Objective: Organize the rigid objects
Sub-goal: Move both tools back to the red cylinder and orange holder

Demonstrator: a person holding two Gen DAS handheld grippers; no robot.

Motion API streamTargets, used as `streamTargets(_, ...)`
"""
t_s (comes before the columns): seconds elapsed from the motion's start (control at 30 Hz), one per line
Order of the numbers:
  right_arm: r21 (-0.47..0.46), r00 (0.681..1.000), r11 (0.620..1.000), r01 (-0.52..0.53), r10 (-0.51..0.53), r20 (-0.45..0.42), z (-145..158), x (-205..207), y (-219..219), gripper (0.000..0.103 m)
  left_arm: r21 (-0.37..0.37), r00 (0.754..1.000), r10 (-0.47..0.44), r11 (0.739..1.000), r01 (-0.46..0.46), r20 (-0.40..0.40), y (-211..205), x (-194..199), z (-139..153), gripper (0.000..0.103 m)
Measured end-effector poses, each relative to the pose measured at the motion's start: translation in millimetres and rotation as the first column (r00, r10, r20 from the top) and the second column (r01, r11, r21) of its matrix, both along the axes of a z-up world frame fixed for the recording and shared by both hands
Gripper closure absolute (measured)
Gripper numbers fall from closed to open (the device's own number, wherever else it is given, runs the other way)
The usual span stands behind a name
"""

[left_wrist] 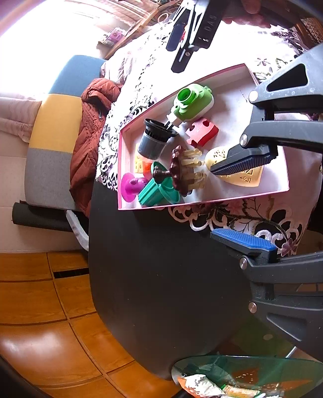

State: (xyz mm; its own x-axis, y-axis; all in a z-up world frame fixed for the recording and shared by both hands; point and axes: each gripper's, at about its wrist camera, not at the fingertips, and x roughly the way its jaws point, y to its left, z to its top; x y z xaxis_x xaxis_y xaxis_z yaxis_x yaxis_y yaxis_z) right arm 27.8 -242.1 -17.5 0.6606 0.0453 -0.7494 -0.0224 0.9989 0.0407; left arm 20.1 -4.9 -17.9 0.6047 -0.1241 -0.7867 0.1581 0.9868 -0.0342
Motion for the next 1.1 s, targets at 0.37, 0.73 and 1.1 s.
streamTargets(0.37,-0.042,0.986,0.985,0.167,-0.168,-0.013,3.7,-7.7,-83.6,0.02,0.013,0.999,-0.039,0.999,0.039,0.007,-13.2,-1.4,1.6,0.058)
streamTargets(0.73,-0.124,0.927,0.92,0.372,-0.375,0.002,2.8,-21.2,-182.2,0.017,0.031,0.995,-0.094,0.995,0.093,0.017,-32.5,-3.1,5.9,0.058)
streamTargets(1.1,0.005,0.752,0.752,0.659,-0.658,-0.034,-15.3,-53.3,-268.0,0.015,0.067,0.982,-0.187,0.98,0.185,0.014,-71.3,-0.6,10.0,0.058)
